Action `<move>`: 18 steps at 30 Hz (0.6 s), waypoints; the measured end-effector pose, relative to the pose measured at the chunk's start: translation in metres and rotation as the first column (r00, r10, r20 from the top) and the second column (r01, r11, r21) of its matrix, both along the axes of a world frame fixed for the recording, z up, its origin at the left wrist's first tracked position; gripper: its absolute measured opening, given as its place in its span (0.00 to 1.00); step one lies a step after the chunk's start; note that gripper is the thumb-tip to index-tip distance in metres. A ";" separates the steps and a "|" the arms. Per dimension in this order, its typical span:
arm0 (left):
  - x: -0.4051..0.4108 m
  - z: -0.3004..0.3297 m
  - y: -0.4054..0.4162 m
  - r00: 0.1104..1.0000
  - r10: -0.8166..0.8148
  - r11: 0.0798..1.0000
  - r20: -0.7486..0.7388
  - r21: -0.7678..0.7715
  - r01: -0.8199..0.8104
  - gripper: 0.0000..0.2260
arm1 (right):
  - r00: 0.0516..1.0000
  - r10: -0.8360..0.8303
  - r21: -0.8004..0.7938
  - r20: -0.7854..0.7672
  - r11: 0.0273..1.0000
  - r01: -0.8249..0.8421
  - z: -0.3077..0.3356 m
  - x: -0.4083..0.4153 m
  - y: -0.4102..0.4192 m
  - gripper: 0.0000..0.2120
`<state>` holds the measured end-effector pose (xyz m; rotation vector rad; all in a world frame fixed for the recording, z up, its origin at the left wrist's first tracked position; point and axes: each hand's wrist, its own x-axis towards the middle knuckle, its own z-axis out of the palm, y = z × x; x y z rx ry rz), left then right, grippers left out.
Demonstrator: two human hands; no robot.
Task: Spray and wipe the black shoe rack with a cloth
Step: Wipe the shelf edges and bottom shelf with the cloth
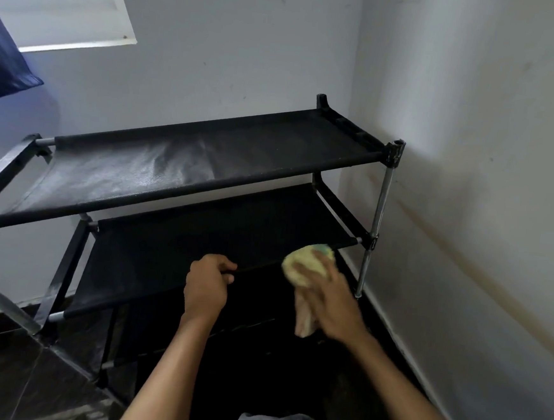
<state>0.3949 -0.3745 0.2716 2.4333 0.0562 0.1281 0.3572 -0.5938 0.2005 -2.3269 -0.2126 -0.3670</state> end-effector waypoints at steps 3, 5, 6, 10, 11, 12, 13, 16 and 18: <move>-0.002 0.005 -0.015 0.999 0.000 0.978 0.033 0.209 -0.007 0.09 | 0.991 -0.135 0.210 -0.025 0.968 0.137 0.004 0.008 -0.036 0.18; -0.002 0.009 -0.029 0.994 -0.113 0.964 -0.008 0.239 0.112 0.13 | 0.990 -0.141 0.291 -0.028 0.946 0.143 0.005 0.008 -0.031 0.20; -0.002 0.009 -0.036 0.982 -0.183 0.954 -0.037 0.233 0.187 0.16 | 0.992 -0.119 0.322 -0.047 0.938 0.128 0.004 0.006 -0.021 0.22; 0.004 0.003 -0.049 0.977 -0.213 0.951 -0.023 0.227 0.212 0.16 | 0.925 0.289 0.449 -0.247 0.880 -0.155 -0.006 -0.008 0.025 0.20; 0.005 0.001 -0.048 0.979 -0.204 0.956 -0.015 0.210 0.203 0.16 | 0.901 0.351 0.477 -0.253 0.856 -0.199 -0.008 -0.011 0.032 0.18; 0.006 0.000 -0.047 0.979 -0.202 0.960 -0.011 0.195 0.200 0.16 | 0.906 0.353 0.516 -0.231 0.834 -0.193 -0.008 -0.012 0.035 0.17; 0.008 -0.001 -0.045 0.979 -0.203 0.962 -0.007 0.187 0.201 0.15 | 0.936 0.293 0.559 -0.195 0.817 -0.139 -0.005 -0.010 0.033 0.16; 0.011 0.000 -0.042 0.971 -0.239 0.958 -0.025 0.154 0.240 0.15 | 0.985 -0.147 0.612 -0.087 0.773 0.169 0.019 0.005 0.006 0.14; 0.012 0.001 -0.042 0.965 -0.258 0.960 -0.047 0.095 0.262 0.14 | 0.921 -0.382 0.464 -0.074 0.805 0.371 0.035 0.017 -0.017 0.13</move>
